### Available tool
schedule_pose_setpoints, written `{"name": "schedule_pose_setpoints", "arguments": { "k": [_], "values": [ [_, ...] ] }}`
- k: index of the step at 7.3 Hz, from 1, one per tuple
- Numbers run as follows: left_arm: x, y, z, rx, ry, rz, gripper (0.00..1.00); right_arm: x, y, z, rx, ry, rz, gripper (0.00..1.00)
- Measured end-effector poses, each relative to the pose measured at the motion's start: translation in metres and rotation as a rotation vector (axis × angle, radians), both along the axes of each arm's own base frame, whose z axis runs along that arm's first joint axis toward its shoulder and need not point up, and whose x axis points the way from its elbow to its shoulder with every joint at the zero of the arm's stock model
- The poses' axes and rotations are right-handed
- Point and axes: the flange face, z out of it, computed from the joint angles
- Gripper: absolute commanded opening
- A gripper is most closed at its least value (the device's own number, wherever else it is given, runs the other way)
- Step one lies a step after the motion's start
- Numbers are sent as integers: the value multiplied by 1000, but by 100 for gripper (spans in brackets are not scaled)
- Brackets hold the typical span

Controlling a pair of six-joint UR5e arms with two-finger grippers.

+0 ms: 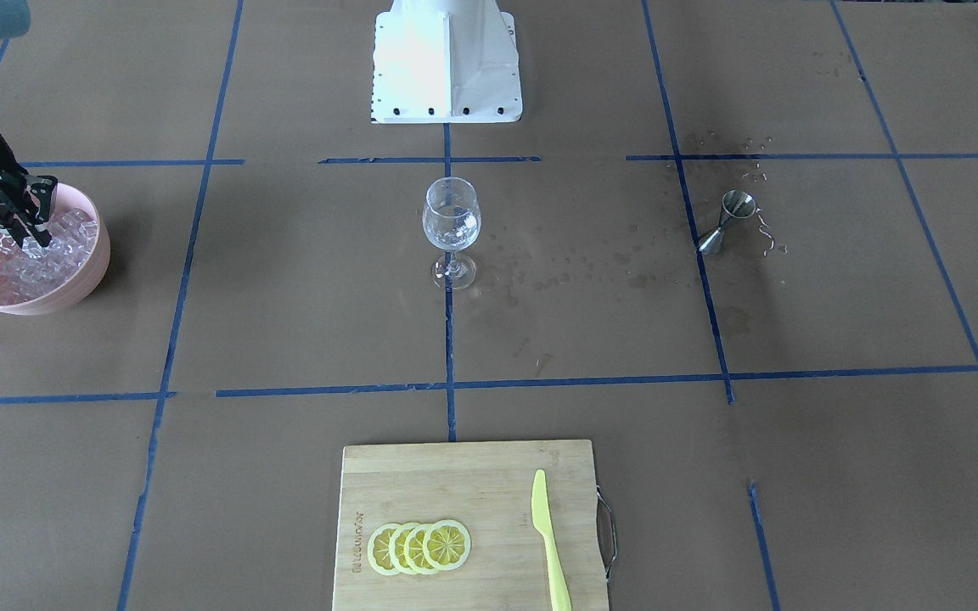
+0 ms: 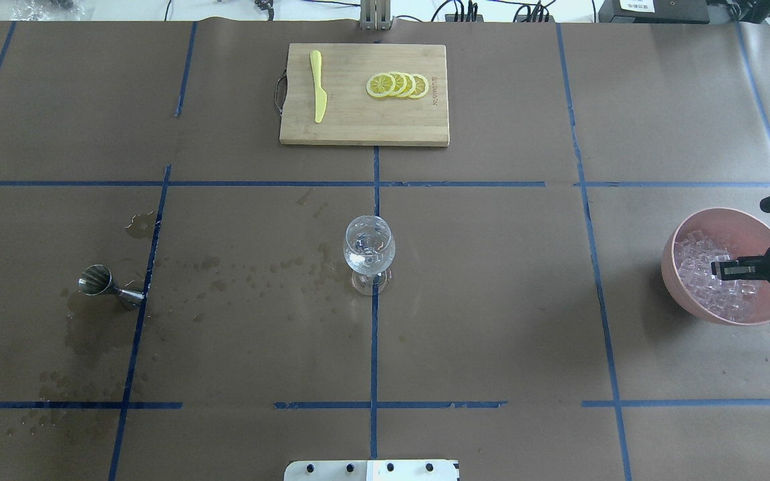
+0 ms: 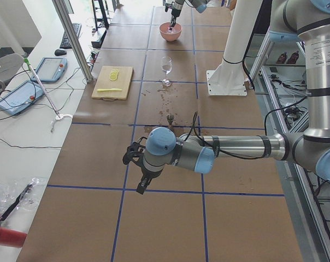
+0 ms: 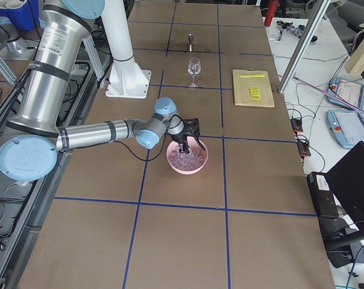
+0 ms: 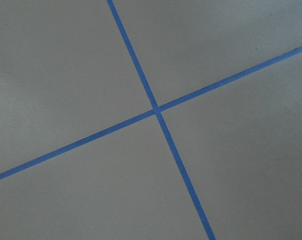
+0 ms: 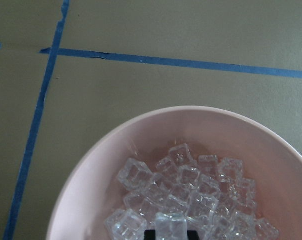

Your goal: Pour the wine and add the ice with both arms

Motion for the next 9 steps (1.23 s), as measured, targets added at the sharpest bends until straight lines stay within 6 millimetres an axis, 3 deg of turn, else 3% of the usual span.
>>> {"name": "schedule_pose_setpoints", "arguments": {
  "k": [1, 3, 5, 6, 8, 9],
  "values": [
    [0, 0, -1, 2, -1, 0, 100, 6, -3, -21, 12, -25, 2, 0],
    [0, -1, -1, 3, -4, 1, 100, -1, -29, -87, 21, -73, -1, 0],
    [0, -2, -4, 9, -7, 1, 100, -38, -65, -171, 45, -103, -16, 0],
    [-1, -2, -7, 17, -15, -2, 100, -65, -83, -227, 31, -101, -26, 0],
    [-3, -3, -10, 24, -40, -10, 100, -117, -88, -336, -34, -78, -33, 0],
    [-3, -3, -10, 25, -43, -11, 100, -143, -82, -374, -49, -78, -27, 0]
  ]
}}
